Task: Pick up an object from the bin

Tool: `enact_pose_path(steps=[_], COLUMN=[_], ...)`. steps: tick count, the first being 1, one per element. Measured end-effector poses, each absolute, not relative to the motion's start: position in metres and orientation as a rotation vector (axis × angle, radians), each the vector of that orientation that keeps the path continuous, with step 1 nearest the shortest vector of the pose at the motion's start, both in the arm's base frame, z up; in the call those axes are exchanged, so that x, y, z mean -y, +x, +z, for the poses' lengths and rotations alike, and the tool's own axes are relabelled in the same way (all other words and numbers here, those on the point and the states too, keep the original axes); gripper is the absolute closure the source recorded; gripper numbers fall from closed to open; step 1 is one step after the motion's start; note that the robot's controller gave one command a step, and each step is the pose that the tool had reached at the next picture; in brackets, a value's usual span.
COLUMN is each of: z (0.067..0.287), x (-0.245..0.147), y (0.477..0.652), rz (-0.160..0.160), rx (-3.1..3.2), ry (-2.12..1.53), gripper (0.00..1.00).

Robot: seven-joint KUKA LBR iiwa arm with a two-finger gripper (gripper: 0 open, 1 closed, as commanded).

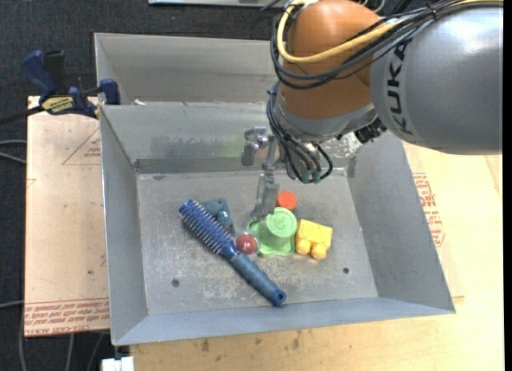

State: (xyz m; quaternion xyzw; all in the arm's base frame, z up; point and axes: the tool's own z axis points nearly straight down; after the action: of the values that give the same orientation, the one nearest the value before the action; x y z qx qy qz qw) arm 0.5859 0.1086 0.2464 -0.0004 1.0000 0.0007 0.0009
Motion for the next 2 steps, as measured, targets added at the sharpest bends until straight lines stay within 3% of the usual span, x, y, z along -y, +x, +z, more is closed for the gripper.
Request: enact_pose_path(steps=[1, 2], z=[0.158, 0.143], x=[-0.167, -0.162], y=[0.57, 0.588], rz=[0.001, 0.002], rx=[-3.119, -3.033], ry=[0.414, 0.815], gripper=[0.0, 0.0])
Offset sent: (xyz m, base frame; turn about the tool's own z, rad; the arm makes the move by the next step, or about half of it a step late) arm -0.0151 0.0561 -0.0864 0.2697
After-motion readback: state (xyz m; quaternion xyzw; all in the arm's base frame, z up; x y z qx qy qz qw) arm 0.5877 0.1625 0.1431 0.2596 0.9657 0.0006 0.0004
